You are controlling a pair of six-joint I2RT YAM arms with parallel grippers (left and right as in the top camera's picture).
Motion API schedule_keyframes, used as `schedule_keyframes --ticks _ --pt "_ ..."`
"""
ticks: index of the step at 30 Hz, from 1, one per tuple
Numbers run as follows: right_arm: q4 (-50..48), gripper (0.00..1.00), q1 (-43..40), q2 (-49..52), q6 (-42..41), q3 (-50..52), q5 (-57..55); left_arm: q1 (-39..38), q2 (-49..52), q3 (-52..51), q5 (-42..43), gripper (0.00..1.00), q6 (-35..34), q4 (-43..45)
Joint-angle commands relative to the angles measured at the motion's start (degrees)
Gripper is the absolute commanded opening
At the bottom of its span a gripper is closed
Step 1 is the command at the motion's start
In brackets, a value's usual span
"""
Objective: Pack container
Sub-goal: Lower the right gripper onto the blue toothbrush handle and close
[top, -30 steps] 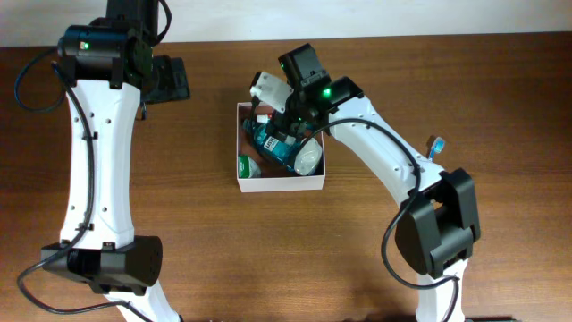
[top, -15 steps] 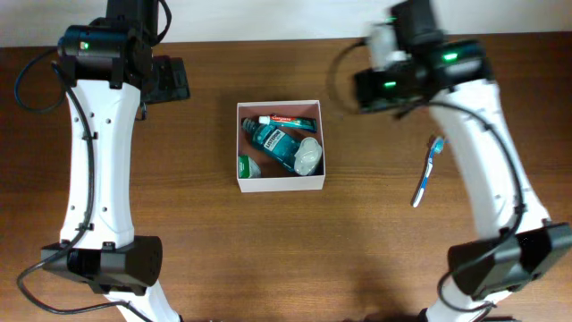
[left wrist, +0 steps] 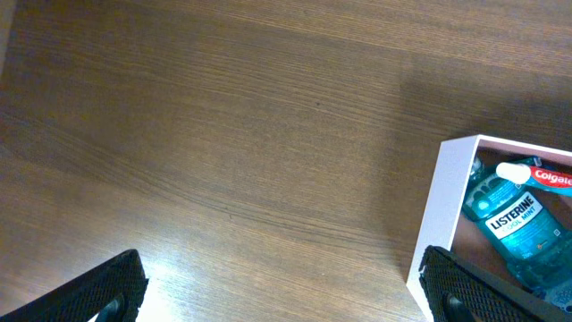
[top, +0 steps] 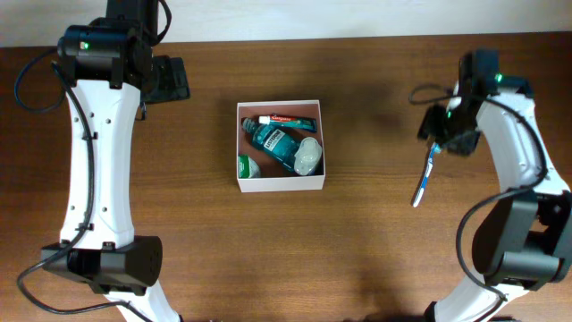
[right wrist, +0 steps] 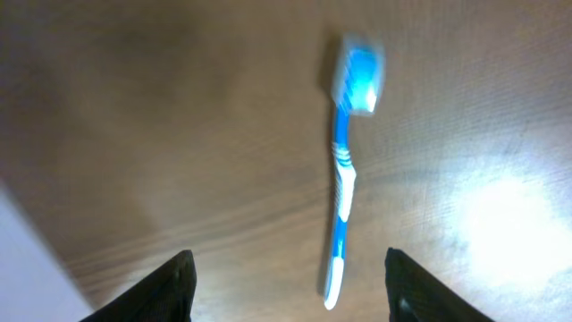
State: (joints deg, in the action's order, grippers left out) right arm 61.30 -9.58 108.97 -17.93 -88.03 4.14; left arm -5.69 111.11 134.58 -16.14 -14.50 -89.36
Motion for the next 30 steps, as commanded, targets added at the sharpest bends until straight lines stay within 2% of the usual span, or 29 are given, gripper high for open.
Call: schedule_keyframes --ticks 1,10,20,26,30 --pt "-4.68 0.61 -0.61 0.42 -2.51 7.63 0.11 0.17 -0.46 0.63 -0.59 1.0 0.46 0.13" --pt "-17.97 0.48 -0.57 0.42 -2.54 19.82 -0.57 0.17 -0.46 0.63 -0.59 1.0 0.46 0.13" --pt "-18.78 0.36 -0.57 0.5 -2.54 20.61 -3.04 0.17 -0.46 0.63 -0.57 1.0 0.46 0.13" --pt "-18.75 0.13 -0.57 0.5 -2.51 20.61 -4.87 0.17 -0.46 0.63 -0.59 1.0 0.46 0.13" --pt "-18.53 0.07 -0.57 0.48 -2.32 20.59 -4.85 0.17 -0.46 0.63 -0.57 1.0 0.46 0.13"
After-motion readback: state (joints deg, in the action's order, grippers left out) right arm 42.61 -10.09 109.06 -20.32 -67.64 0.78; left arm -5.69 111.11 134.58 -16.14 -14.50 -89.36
